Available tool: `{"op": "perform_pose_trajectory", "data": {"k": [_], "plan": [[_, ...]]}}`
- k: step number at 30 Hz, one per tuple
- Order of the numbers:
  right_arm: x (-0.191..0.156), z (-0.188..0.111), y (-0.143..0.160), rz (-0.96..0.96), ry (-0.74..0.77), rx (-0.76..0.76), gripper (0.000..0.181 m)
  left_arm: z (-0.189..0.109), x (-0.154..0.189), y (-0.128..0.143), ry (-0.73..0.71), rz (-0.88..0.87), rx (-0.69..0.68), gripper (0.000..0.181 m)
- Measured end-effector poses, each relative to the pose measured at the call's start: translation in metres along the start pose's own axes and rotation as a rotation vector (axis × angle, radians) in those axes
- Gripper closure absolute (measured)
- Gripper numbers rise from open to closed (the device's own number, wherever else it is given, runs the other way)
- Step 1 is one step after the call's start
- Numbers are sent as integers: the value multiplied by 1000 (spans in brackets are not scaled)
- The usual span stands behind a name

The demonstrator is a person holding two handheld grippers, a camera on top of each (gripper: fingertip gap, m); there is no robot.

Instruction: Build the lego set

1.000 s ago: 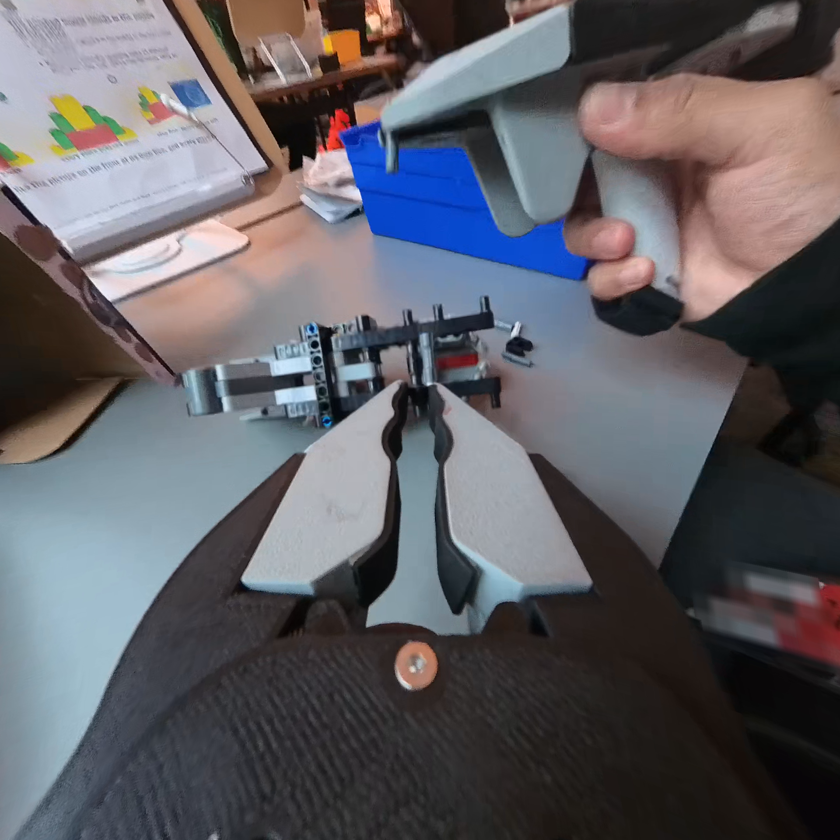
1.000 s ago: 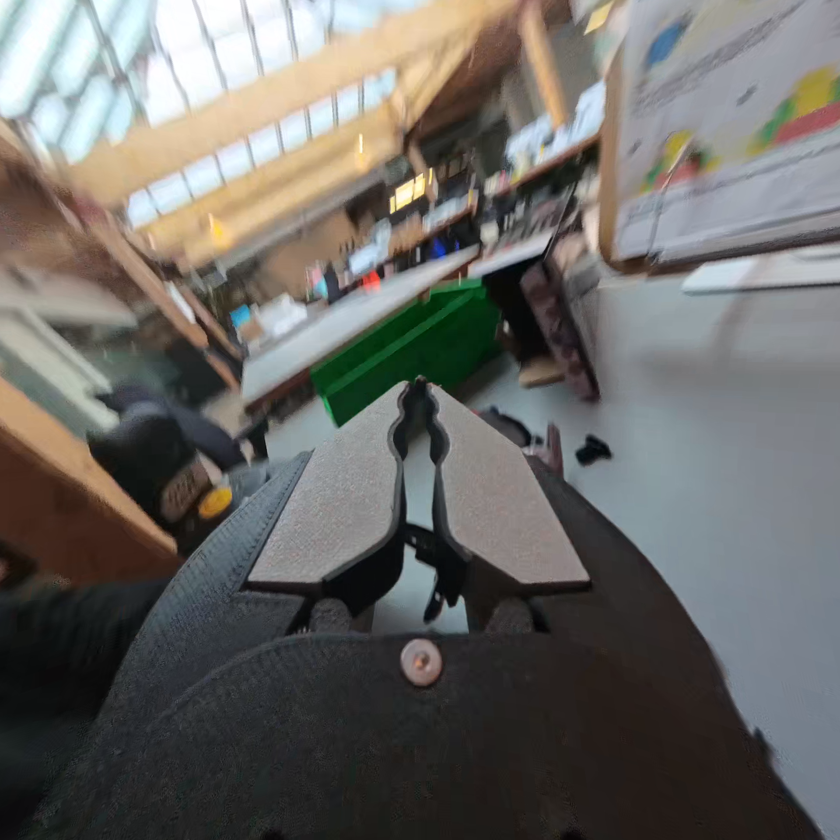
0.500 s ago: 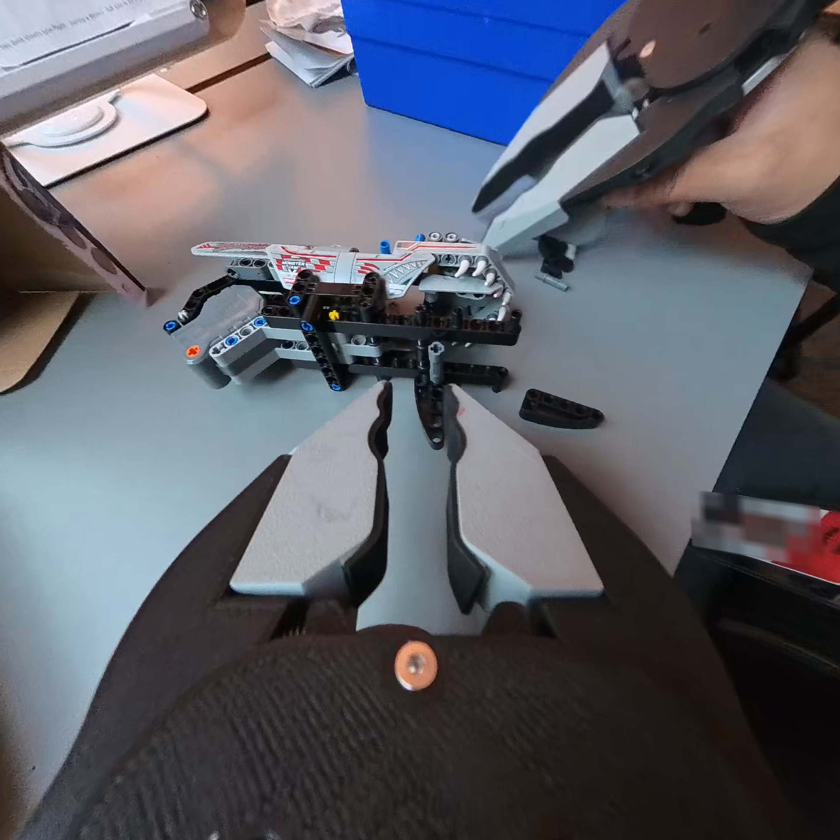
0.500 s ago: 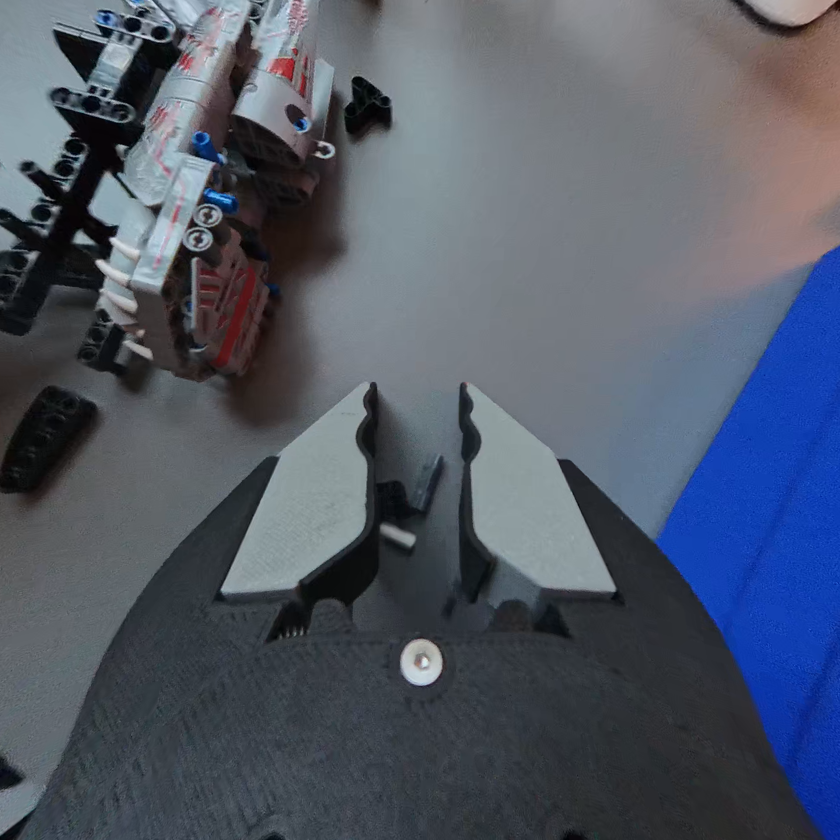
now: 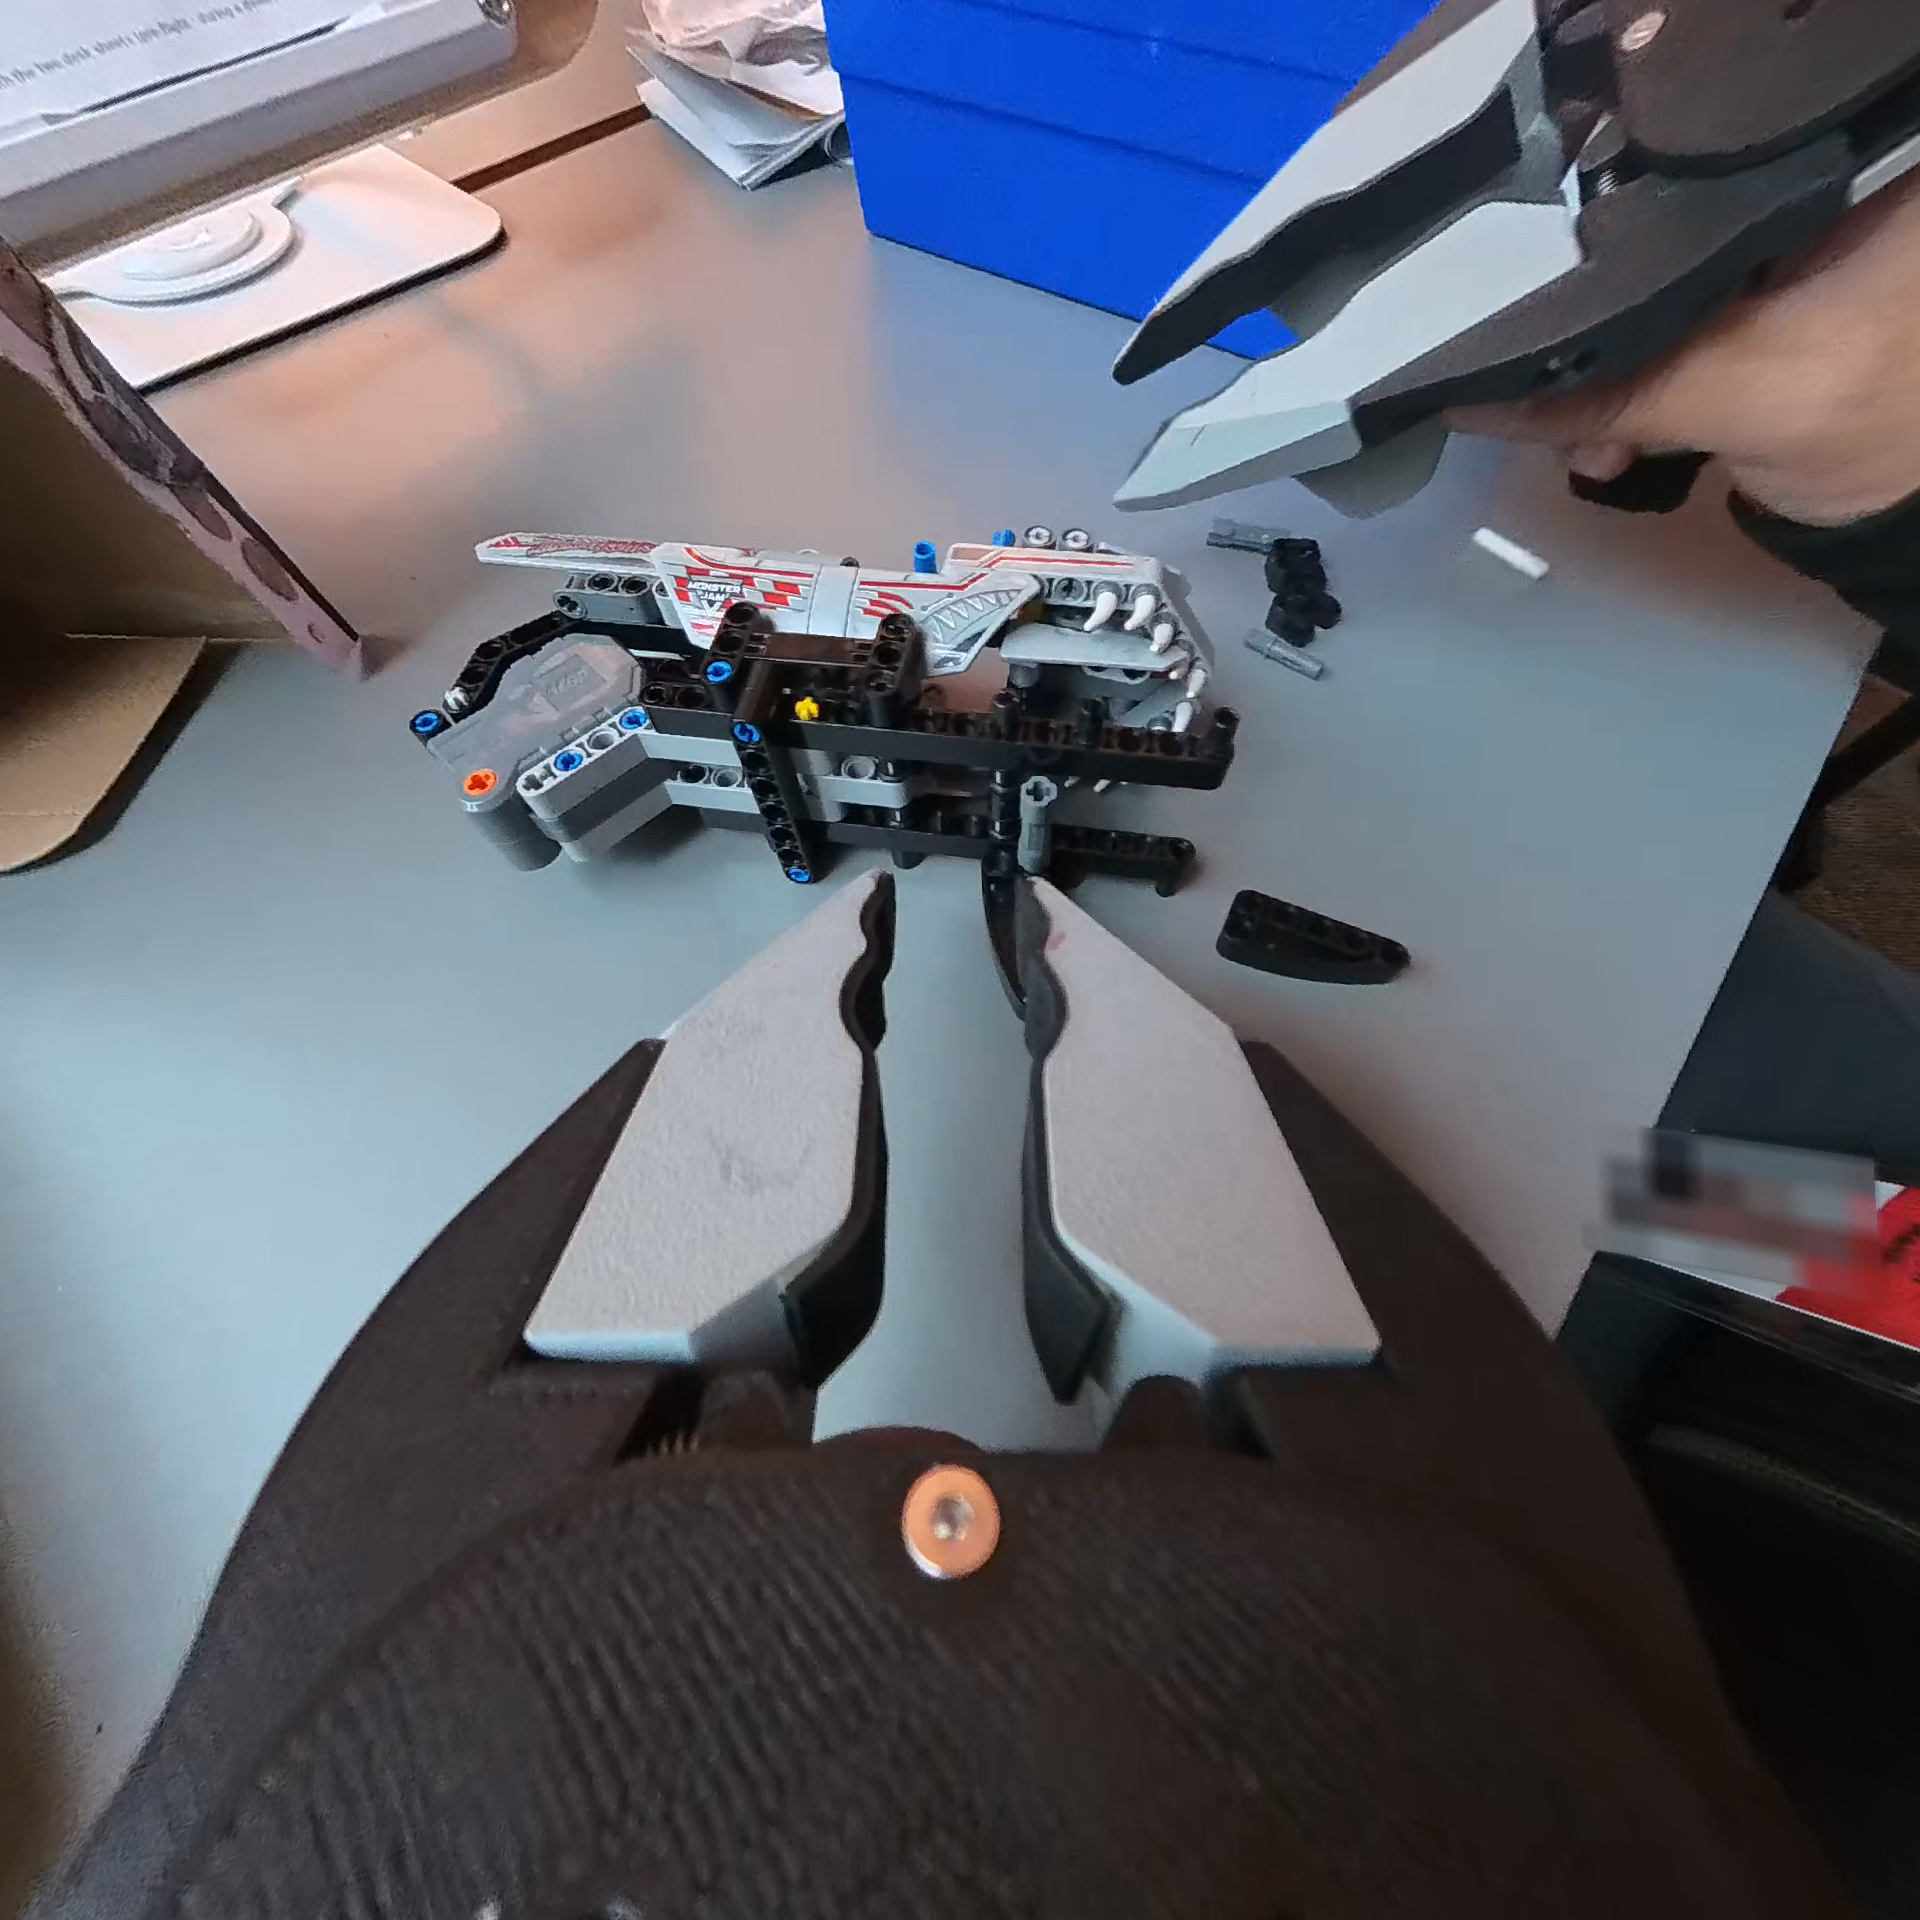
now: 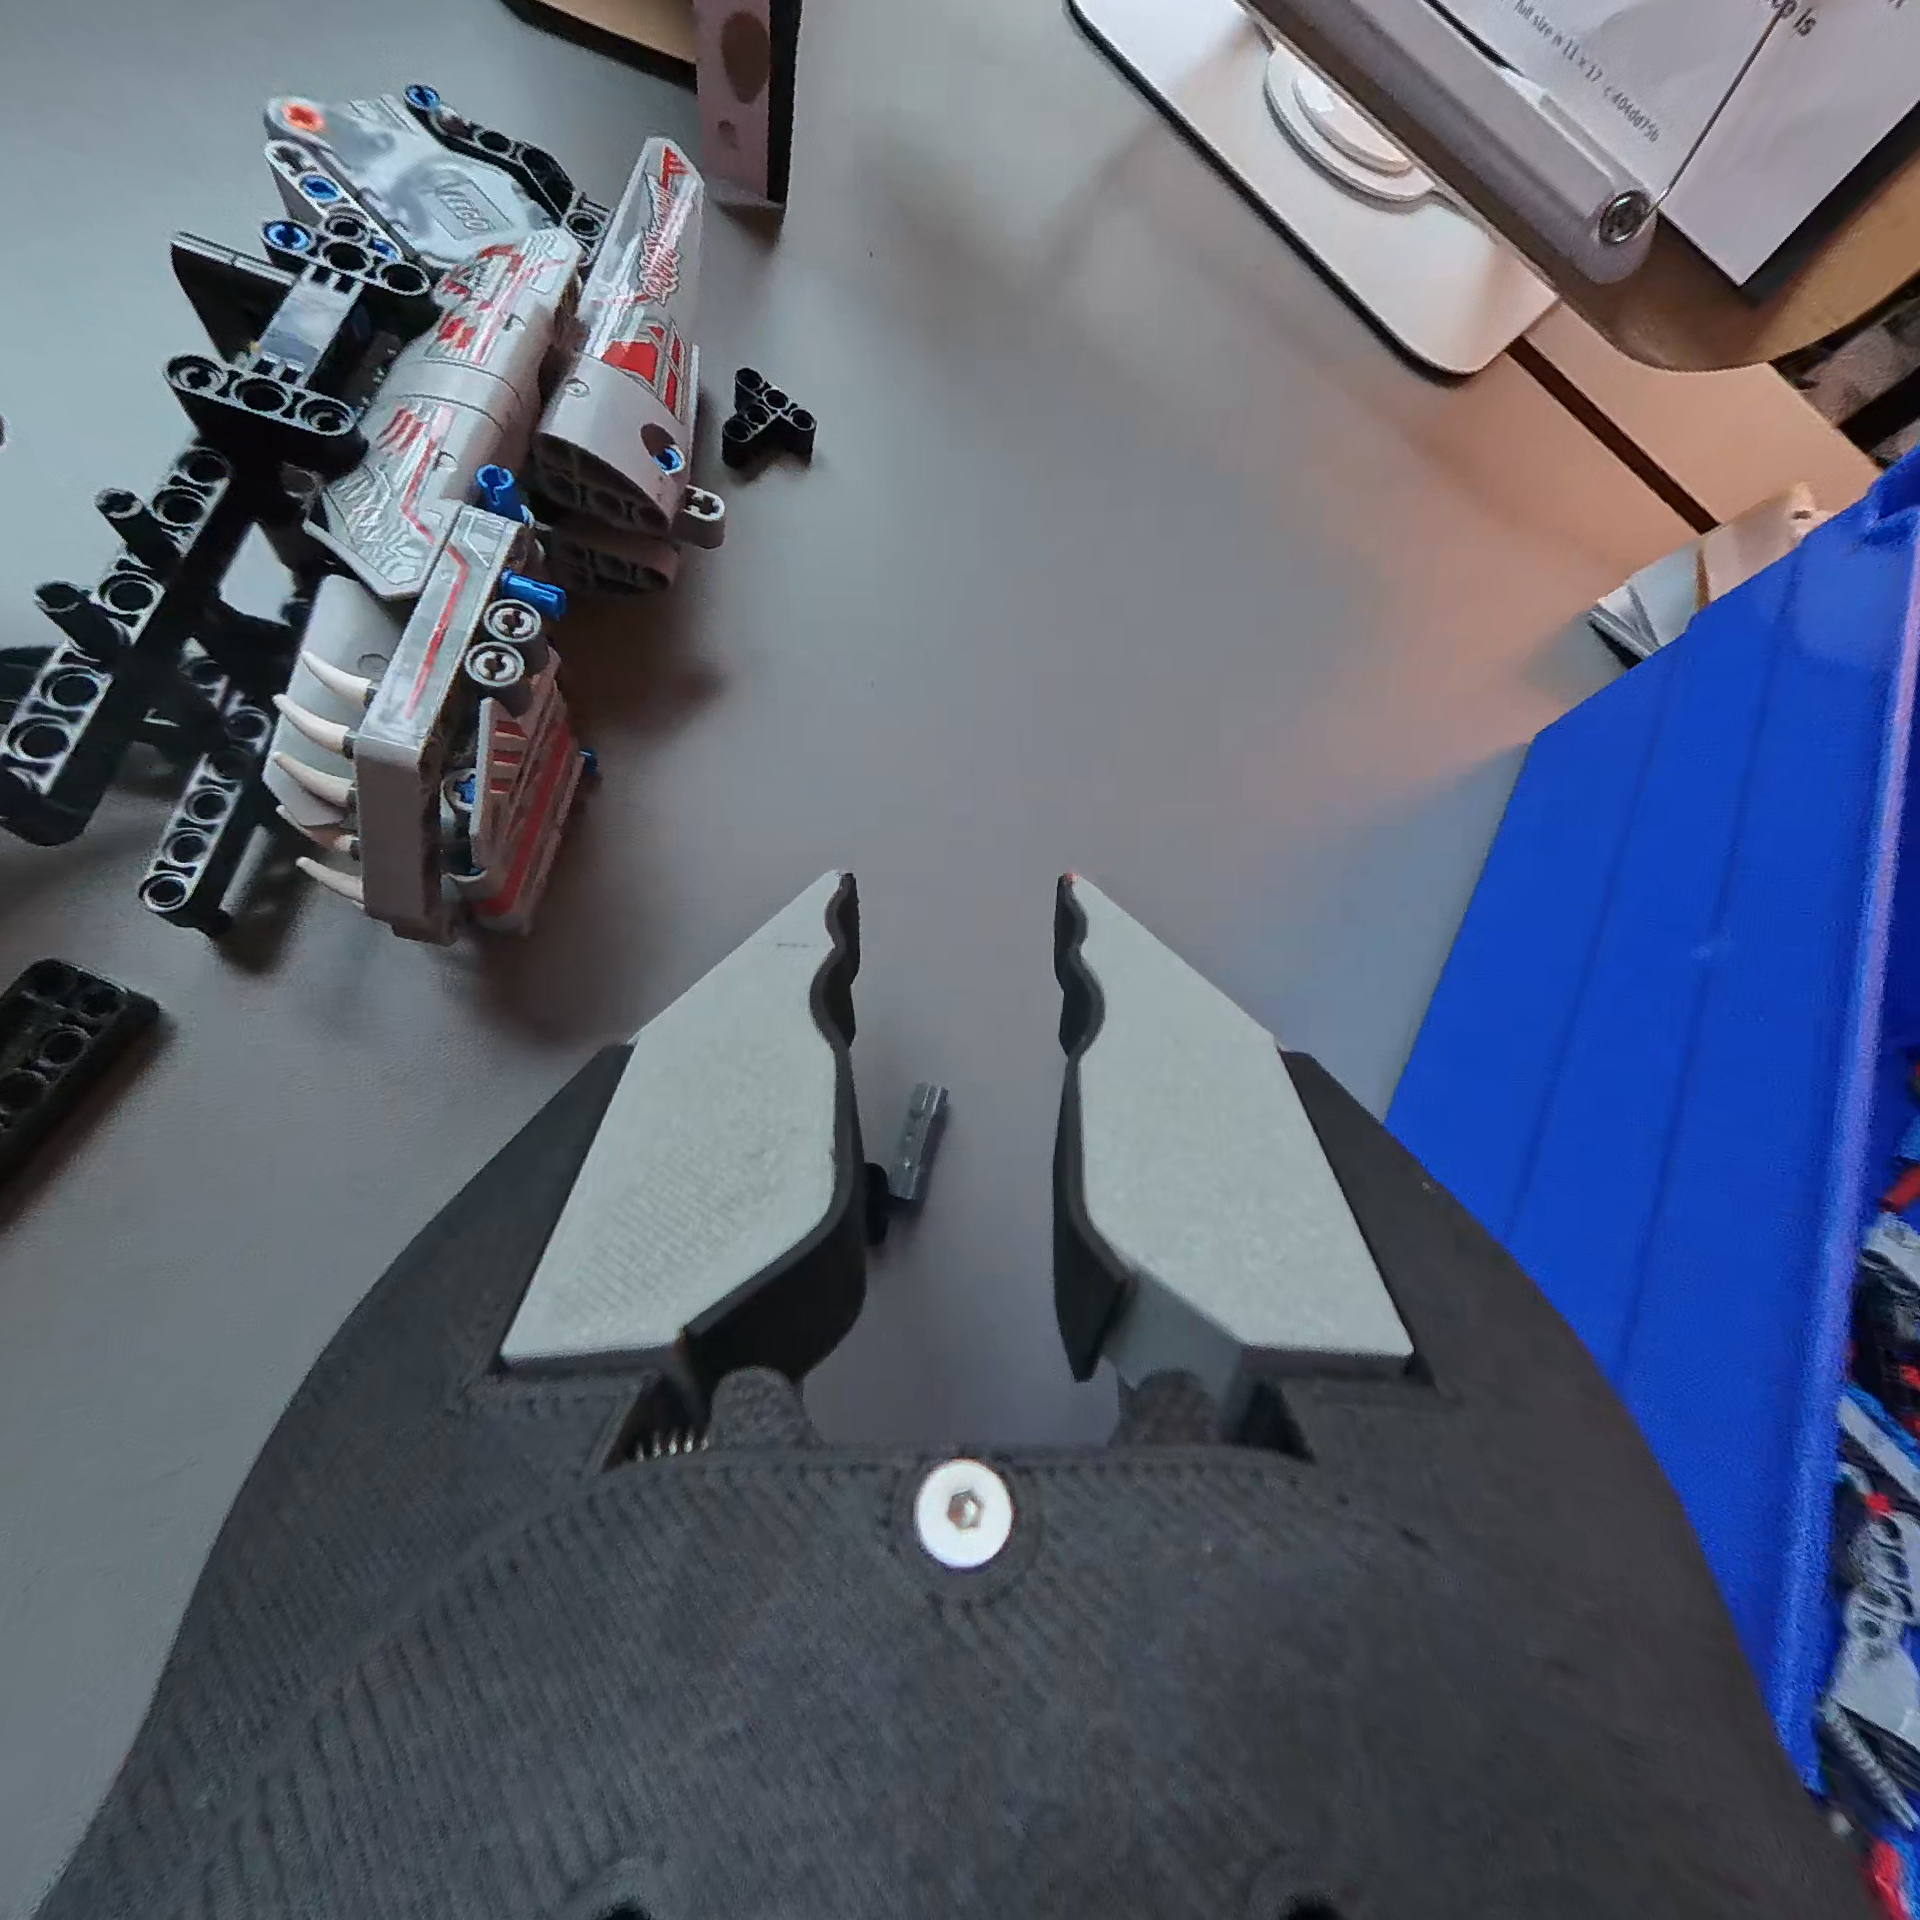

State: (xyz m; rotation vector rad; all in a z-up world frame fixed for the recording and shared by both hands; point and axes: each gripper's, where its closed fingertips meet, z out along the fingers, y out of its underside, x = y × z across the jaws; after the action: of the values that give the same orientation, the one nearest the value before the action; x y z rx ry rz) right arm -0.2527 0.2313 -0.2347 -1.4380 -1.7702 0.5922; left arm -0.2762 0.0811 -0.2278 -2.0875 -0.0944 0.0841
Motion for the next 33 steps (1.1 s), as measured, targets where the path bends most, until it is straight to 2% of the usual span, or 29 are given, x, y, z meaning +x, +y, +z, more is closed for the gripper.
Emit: {"op": "perform_pose_trajectory", "data": {"k": [2, 4, 8, 10, 14, 18, 20, 24, 27, 30, 33], "plan": [[0, -2, 0, 23, -51, 39, 145, 0, 0, 0, 3, -1, -1, 161], [0, -18, 0, 15, -120, 28, 151, 0, 1, 1, 8, -4, -3, 161], [18, -78, -7, -40, -143, -34, 154, -1, 1, -1, 32, -22, 7, 161], [15, -102, -5, -54, -188, -46, 154, 0, 2, 0, 42, -25, -2, 161], [30, -127, 30, -32, -187, -176, 157, -1, 3, 0, 46, -25, 5, 161], [46, -157, 47, 53, -199, -148, 160, -1, 3, 0, 60, -41, 5, 161], [46, -168, 71, 70, -222, -208, 160, 0, 3, 0, 65, -45, 0, 161], [59, -166, 116, 154, -187, -288, 159, 0, 4, 1, 68, -39, -4, 162], [82, -150, 140, 199, -102, -296, 159, -1, 4, 0, 67, -36, 3, 161], [86, -130, 153, 255, -129, -267, 163, -1, 5, 0, 66, -31, 5, 162], [89, -114, 155, 243, -95, -236, 161, -1, 5, 0, 68, -32, 2, 161]]}}
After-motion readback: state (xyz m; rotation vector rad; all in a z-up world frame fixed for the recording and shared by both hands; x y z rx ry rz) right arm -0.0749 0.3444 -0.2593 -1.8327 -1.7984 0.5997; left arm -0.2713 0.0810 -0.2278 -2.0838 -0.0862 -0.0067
